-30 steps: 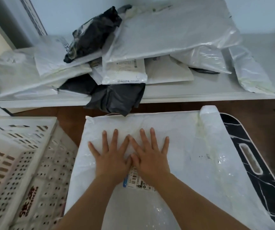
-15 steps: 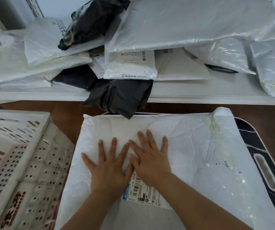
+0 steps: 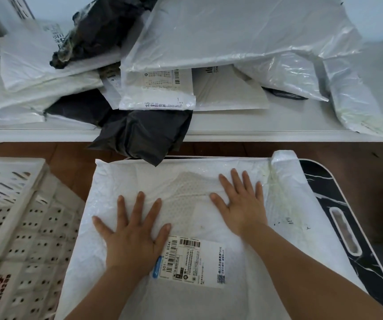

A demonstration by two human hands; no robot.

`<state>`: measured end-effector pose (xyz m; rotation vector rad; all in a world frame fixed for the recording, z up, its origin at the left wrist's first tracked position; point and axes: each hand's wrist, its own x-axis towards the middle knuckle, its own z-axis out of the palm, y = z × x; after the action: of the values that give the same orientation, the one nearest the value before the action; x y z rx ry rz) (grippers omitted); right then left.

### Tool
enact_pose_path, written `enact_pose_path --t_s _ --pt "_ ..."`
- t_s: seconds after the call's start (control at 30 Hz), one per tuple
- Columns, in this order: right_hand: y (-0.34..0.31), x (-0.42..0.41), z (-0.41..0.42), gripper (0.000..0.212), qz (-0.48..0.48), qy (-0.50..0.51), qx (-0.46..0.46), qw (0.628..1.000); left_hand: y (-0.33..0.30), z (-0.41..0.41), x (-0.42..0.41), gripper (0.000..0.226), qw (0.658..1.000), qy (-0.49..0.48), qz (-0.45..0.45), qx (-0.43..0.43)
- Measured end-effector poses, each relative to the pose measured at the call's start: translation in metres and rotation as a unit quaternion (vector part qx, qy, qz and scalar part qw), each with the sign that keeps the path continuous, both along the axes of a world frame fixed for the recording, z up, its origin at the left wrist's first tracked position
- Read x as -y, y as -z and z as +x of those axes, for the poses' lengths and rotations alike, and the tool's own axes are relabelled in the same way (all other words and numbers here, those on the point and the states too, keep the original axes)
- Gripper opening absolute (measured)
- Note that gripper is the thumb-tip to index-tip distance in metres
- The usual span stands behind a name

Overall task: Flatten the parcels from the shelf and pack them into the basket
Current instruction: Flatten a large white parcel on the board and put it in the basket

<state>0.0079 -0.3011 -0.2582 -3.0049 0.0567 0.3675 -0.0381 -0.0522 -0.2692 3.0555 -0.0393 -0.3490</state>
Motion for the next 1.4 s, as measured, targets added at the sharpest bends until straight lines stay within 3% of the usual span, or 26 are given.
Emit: enact_pose_path --t_s 0.43,0.5,0.67,0.8,0.9,1.0,1.17,1.4 --pt "0.005 0.045 -0.041 0.081 -0.129 0.022 -0.001 0.991 0.001 0.0 -0.001 0.073 1.0 0.003 0.008 0.015" --pt "0.005 0.043 -0.048 0.079 -0.107 0.036 -0.008 0.994 0.001 0.0 -0.001 0.074 1.0 0.004 0.012 0.007" --pt "-0.013 0.017 -0.089 0.059 0.058 0.119 -0.032 0.991 -0.01 -0.001 0.002 0.074 1.0 -0.007 0.026 -0.016" --pt "-0.015 -0.031 -0.133 0.062 0.073 0.007 -0.008 0.997 -0.024 -0.018 0.03 0.06 0.998 -0.061 -0.031 -0.014" --pt "-0.004 -0.051 -0.157 0.053 0.034 -0.032 0.019 0.999 -0.021 -0.063 0.066 0.058 0.997 0.033 -0.061 0.028" --pt "0.005 -0.044 -0.165 0.062 0.008 -0.047 0.028 0.998 -0.01 -0.091 0.074 0.051 0.994 0.088 -0.05 0.028" --pt "0.005 -0.011 -0.178 0.068 -0.008 -0.035 0.015 0.999 -0.003 -0.09 0.07 0.065 0.995 0.093 -0.024 0.034" --pt "0.009 0.03 -0.183 0.078 -0.051 -0.005 0.009 0.999 -0.001 -0.088 0.073 0.067 0.996 0.084 -0.016 0.033"
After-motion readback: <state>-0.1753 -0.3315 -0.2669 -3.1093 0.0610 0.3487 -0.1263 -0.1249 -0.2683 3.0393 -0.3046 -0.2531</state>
